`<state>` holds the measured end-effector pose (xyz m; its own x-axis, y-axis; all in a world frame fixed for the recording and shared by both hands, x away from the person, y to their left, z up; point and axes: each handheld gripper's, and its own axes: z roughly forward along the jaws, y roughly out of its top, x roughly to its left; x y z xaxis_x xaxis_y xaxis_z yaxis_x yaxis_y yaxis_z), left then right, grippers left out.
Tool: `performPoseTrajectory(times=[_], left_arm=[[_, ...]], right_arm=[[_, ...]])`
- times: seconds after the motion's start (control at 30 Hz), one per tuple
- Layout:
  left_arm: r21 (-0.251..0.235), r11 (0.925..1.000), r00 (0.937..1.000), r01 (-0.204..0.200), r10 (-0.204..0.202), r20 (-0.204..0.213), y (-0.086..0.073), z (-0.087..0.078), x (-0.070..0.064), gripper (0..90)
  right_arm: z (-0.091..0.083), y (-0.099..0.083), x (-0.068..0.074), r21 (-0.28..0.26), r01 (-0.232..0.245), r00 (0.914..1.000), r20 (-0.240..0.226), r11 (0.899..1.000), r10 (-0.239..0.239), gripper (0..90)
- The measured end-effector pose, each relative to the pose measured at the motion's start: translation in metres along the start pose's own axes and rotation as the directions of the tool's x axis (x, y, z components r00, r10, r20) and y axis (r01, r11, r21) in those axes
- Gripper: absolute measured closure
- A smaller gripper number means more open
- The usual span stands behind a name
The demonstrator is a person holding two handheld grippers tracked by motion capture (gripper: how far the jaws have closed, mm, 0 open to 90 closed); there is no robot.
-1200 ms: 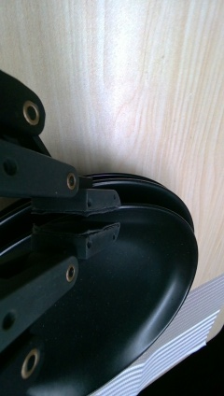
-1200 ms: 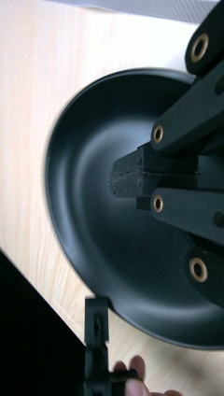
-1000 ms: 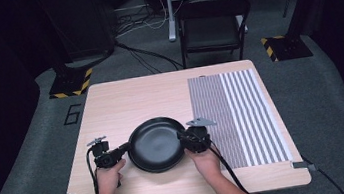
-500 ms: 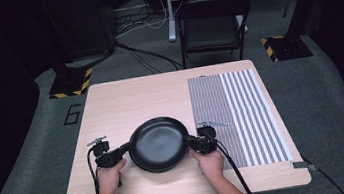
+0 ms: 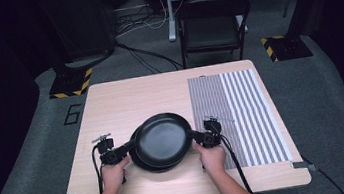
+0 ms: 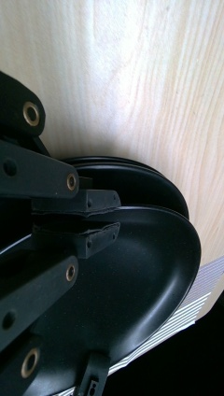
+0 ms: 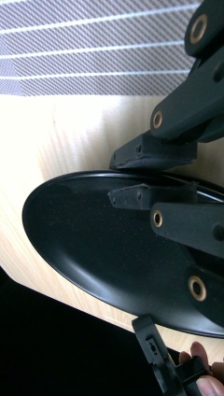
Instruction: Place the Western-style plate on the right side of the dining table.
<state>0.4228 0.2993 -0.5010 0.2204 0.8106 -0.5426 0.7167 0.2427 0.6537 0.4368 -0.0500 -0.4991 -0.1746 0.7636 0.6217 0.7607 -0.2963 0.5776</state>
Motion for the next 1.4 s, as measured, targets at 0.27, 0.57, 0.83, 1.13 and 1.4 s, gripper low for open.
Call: performPoseTrajectory(times=[0.27, 0.57, 0.83, 1.13, 1.4], left_arm=[[-0.013, 0.9999, 0.9999, 0.010, -0.010, 0.006, 0.000, 0.006, -0.001, 83.7], [-0.023, 0.9997, 0.9999, 0.011, -0.011, 0.009, -0.001, 0.006, -0.001, 83.8], [-0.037, 0.9990, 0.9997, 0.025, -0.025, 0.007, -0.003, 0.006, -0.002, 83.8], [-0.049, 0.9984, 0.9996, 0.028, -0.028, 0.010, -0.005, 0.006, -0.003, 83.1], [-0.010, 0.9987, 0.9985, 0.051, -0.050, 0.019, -0.012, 0.005, -0.003, 75.9]], right_arm=[[0.002, 0.006, -0.002, -0.015, 0.023, 0.9996, 0.015, 1.000, -0.023, 78.1], [-0.005, -0.017, 0.004, 0.002, 0.048, 0.9988, -0.006, 0.999, -0.048, 66.5], [-0.004, -0.022, 0.002, -0.005, -0.059, 0.9980, -0.021, 0.998, 0.059, 74.9], [-0.004, -0.025, 0.001, -0.034, -0.163, 0.9866, -0.015, 0.986, 0.162, 78.5], [-0.005, -0.027, 0.001, -0.055, -0.161, 0.9869, -0.019, 0.985, 0.160, 78.6]])
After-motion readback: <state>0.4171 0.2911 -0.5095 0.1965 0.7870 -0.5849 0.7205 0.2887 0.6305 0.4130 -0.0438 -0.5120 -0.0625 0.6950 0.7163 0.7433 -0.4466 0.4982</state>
